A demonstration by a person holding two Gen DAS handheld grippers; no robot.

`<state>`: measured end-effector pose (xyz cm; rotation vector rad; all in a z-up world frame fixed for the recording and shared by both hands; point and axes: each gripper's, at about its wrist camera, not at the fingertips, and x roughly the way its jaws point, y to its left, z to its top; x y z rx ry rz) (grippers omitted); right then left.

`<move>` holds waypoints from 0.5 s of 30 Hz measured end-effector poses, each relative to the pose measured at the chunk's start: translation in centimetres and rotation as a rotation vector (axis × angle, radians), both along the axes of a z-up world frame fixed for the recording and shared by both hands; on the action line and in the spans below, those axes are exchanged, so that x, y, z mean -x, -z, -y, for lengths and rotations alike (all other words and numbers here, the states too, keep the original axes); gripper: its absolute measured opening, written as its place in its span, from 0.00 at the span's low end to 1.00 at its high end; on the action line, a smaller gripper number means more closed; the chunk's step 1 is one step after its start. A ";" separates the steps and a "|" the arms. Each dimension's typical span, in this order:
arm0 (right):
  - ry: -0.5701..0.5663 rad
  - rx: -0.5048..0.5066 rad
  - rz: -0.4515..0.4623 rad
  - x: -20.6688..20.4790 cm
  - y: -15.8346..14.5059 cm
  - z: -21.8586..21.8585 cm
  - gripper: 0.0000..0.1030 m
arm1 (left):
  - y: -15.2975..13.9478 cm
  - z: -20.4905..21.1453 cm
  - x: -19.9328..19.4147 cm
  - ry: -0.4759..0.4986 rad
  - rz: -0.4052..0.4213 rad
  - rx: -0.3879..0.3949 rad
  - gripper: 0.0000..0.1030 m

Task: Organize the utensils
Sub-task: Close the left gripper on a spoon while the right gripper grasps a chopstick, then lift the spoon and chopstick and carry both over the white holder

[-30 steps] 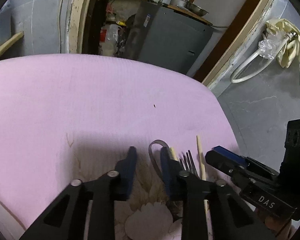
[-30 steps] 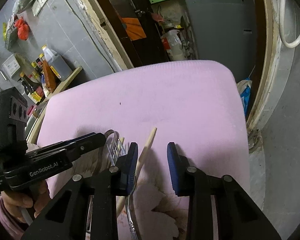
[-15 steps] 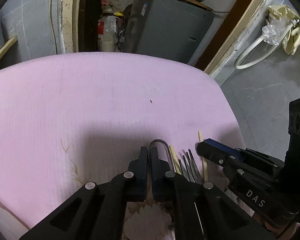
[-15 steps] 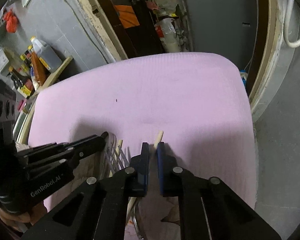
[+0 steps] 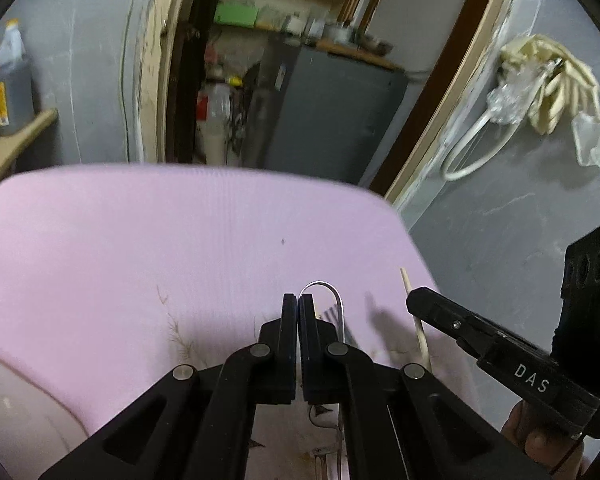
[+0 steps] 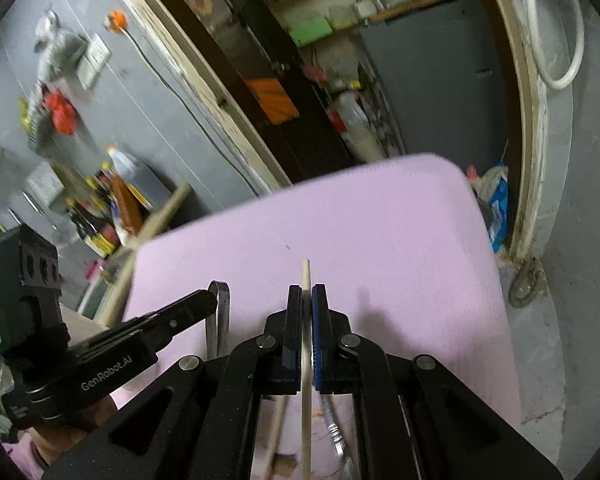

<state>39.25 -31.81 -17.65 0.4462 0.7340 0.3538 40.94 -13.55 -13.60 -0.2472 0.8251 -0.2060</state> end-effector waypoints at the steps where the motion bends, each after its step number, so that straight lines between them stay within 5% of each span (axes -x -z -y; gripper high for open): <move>1: 0.009 -0.006 0.019 0.5 -0.5 0.1 0.04 | -0.6 0.0 0.8 -0.007 0.029 -0.002 0.02; 15: 0.096 -0.100 0.302 5.7 -8.5 -0.8 0.04 | -8.0 -1.9 6.0 -0.066 0.329 -0.002 0.02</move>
